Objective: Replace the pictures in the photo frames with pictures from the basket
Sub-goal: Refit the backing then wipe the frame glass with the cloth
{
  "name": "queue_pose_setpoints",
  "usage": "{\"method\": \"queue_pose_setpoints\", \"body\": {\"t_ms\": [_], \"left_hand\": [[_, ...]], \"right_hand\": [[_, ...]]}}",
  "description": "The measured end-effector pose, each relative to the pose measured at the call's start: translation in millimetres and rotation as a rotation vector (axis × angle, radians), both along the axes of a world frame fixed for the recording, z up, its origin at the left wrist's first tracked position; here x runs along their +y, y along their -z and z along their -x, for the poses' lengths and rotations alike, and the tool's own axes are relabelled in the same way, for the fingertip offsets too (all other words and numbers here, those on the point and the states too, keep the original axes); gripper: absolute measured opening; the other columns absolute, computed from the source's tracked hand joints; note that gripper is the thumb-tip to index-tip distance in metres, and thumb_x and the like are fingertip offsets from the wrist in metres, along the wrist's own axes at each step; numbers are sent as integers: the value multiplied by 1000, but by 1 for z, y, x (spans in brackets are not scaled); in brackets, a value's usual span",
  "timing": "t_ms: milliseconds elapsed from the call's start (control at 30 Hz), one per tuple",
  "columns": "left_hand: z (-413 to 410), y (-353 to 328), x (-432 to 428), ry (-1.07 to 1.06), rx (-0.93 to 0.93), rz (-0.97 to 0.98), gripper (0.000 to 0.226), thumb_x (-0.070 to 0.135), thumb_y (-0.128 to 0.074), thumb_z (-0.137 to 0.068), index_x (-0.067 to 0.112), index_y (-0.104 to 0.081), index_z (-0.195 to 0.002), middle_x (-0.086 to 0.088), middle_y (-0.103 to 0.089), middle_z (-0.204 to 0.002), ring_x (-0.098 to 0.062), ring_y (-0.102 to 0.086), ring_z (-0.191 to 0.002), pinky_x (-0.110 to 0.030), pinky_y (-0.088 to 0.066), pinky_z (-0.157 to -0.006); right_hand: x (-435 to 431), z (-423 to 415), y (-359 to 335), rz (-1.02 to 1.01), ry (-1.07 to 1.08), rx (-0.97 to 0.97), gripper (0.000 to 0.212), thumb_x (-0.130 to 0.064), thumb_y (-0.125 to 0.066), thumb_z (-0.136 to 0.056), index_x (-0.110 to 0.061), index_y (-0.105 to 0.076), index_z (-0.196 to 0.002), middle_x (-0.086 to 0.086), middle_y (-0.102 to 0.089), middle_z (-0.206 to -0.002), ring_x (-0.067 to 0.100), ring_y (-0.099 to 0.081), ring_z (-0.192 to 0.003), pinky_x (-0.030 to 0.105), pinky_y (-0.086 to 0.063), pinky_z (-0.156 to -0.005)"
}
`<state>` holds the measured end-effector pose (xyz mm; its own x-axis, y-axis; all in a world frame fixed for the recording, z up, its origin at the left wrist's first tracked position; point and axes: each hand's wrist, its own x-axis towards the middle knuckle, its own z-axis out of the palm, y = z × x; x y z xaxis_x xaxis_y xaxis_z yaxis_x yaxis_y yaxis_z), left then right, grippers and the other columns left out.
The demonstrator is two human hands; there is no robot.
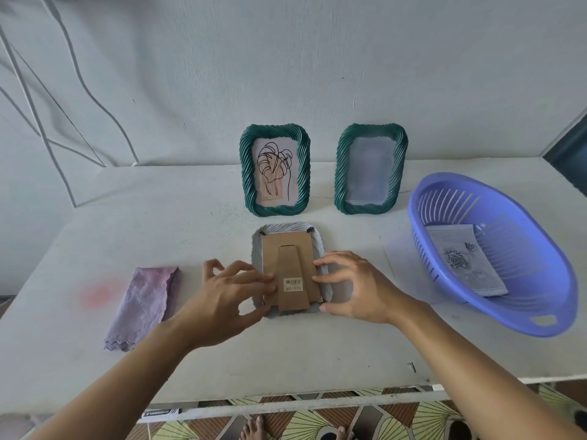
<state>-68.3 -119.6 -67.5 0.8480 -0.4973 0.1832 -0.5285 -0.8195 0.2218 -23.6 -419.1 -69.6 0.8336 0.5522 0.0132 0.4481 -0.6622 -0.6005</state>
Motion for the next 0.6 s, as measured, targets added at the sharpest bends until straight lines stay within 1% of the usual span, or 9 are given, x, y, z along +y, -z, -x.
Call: {"method": "queue_pose_setpoints", "body": {"t_ms": [133,200,300,433,500,600], "left_hand": [[5,13,-4,-91,12,127,28,54,-51,-93,42,-68,-111,33,-59,-126,-3,-52,-117,-43,-32,-84],[9,19,-8,-145,20,191,27,53,-51,-94,42,-68,-112,35,-57,-127,1,-49,-119,-43,-32,-84],[15,23,-14,-210,23,246,27,51,-50,-92,42,-69,-109,37,-57,-126,5,-46,-123,-41,-30,-85],[18,25,-19,-251,24,273,21,45,-56,-90,40,-70,-105,35,-59,-122,6,-46,-124,-40,-27,-84],[17,24,-20,-255,15,268,17,41,-60,-88,39,-69,-102,34,-61,-120,4,-48,-122,-39,-27,-84],[16,21,-20,-246,0,254,15,41,-63,-87,39,-69,-101,33,-63,-118,2,-51,-119,-40,-28,-82]], "right_hand": [[0,2,1,-24,16,13,50,-51,-79,-72,-35,-71,-119,-25,-49,-139,-7,-29,-137,20,-24,-112],[1,2,0,-42,24,0,48,-49,-81,-71,-35,-72,-116,-25,-51,-137,-7,-32,-135,20,-25,-111],[3,-1,-5,-46,39,3,50,-50,-85,-65,-33,-75,-111,-25,-55,-132,-5,-37,-131,23,-30,-111],[7,-8,-13,-1,35,16,53,-55,-88,-58,-32,-78,-104,-25,-58,-123,-3,-42,-119,23,-36,-104],[10,-11,-15,37,14,4,52,-57,-88,-58,-32,-78,-102,-23,-59,-120,-1,-42,-114,25,-39,-101],[10,-11,-19,104,-34,-31,51,-62,-83,-62,-33,-78,-104,-20,-58,-122,1,-41,-116,29,-40,-101]]}}
